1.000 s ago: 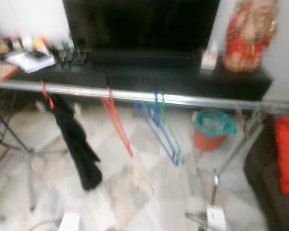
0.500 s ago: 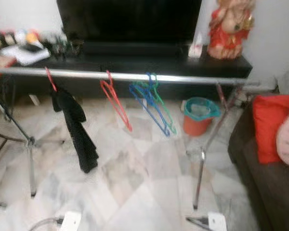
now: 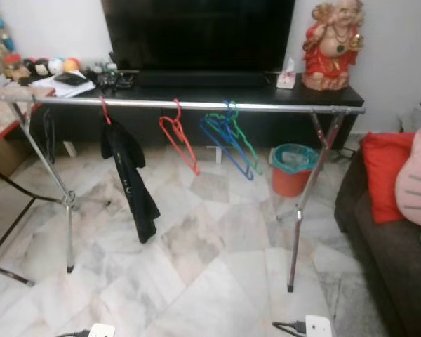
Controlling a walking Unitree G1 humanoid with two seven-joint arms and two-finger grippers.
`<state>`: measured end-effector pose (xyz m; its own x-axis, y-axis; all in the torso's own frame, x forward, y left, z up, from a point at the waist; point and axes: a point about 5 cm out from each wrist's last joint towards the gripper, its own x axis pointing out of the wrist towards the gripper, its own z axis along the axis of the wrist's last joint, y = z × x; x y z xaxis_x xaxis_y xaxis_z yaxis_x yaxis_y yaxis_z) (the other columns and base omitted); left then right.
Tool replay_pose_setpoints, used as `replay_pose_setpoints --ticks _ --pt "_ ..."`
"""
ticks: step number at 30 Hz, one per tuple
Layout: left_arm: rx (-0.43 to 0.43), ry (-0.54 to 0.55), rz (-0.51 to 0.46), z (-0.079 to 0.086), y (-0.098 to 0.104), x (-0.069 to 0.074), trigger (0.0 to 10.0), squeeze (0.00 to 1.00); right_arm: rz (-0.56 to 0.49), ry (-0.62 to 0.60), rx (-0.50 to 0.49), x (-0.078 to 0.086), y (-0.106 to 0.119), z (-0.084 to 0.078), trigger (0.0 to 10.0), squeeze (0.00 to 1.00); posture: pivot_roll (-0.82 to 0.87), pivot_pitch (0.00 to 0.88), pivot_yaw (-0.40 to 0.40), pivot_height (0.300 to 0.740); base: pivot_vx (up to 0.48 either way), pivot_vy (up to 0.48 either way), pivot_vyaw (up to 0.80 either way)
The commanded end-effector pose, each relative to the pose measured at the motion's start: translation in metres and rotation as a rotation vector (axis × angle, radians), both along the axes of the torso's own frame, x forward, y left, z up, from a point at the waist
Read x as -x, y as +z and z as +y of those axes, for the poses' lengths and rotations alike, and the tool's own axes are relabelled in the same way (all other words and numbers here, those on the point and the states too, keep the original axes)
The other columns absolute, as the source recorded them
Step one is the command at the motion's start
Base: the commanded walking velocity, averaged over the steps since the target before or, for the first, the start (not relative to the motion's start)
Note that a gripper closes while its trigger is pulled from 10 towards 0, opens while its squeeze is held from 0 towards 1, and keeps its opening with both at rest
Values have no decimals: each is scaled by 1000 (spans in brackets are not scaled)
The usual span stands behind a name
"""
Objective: Hang hanger
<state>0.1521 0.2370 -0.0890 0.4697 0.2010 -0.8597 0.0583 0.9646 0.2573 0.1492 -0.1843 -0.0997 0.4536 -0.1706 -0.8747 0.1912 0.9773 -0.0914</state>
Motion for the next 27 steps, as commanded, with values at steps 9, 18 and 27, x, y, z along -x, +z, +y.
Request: replay_pose_setpoints --ticks 9,18,27 --pt "5 -13 -18 -3 2 -6 10000 0 4 -2 4 -3 1 -5 10000 0 3 0 -30 740 0 0 -113" --pt "10 -17 -2 -3 2 -6 10000 0 5 1 3 -4 2 -4 10000 0 5 0 -32 740 0 107 -774" --pt "12 -35 4 -3 2 -7 10000 0 7 0 -3 -5 2 -4 10000 0 3 0 -29 740 0 150 -767"
